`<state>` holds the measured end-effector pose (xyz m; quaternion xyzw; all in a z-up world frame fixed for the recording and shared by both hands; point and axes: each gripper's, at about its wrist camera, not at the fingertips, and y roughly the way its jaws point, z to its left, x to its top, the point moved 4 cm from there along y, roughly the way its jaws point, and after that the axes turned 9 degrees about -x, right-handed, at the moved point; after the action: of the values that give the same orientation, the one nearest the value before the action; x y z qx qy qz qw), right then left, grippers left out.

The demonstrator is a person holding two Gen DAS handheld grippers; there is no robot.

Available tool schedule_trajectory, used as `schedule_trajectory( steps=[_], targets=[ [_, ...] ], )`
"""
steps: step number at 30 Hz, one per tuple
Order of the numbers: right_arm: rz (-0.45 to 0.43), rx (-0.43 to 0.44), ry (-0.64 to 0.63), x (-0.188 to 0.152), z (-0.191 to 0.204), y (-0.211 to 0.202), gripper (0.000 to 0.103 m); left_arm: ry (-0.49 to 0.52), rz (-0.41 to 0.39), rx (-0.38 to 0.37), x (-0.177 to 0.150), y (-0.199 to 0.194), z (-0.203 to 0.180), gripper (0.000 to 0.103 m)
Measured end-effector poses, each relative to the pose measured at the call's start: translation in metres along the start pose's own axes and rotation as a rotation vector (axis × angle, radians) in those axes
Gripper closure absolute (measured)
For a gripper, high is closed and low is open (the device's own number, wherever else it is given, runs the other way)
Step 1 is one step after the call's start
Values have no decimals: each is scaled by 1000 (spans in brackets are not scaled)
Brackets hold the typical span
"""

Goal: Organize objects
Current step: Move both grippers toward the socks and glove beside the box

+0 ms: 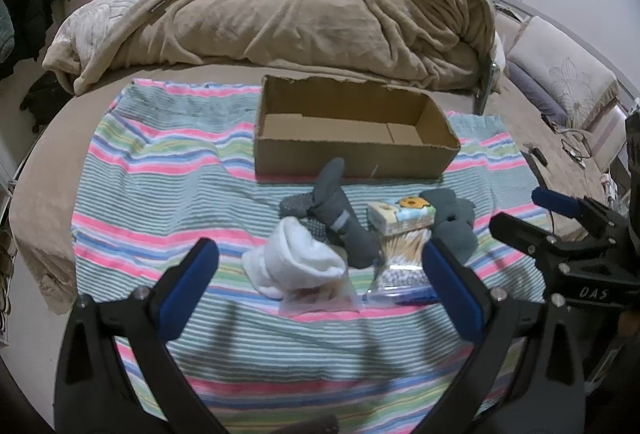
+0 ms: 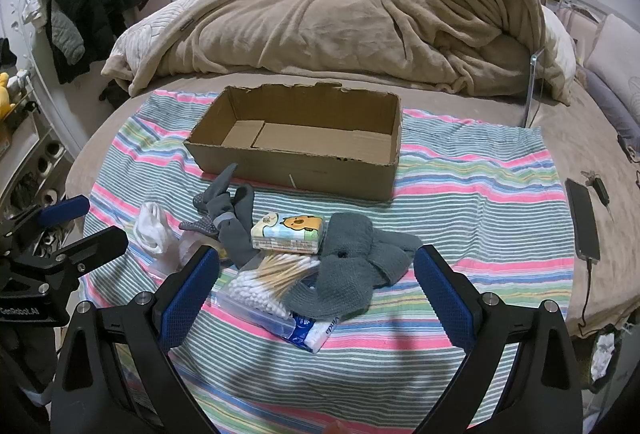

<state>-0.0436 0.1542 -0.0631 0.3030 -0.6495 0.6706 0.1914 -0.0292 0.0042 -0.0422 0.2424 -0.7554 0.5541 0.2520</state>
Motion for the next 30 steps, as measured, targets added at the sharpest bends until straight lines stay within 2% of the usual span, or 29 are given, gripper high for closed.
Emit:
schedule_trajectory(
  steps=[17, 26, 28, 30],
  targets=[
    [1, 2, 4, 0, -2, 1, 3, 6, 4, -4, -1, 1, -2, 1],
    [-8, 16, 27, 2, -7, 6, 3, 2, 29, -16, -3, 16, 1, 2],
    [-9, 19, 32, 3, -10, 10, 3, 2, 42, -22, -4, 23, 1, 3],
    [-1, 18, 36, 3, -12, 14, 4, 2, 65, -31, -6, 32, 1, 11]
  ],
)
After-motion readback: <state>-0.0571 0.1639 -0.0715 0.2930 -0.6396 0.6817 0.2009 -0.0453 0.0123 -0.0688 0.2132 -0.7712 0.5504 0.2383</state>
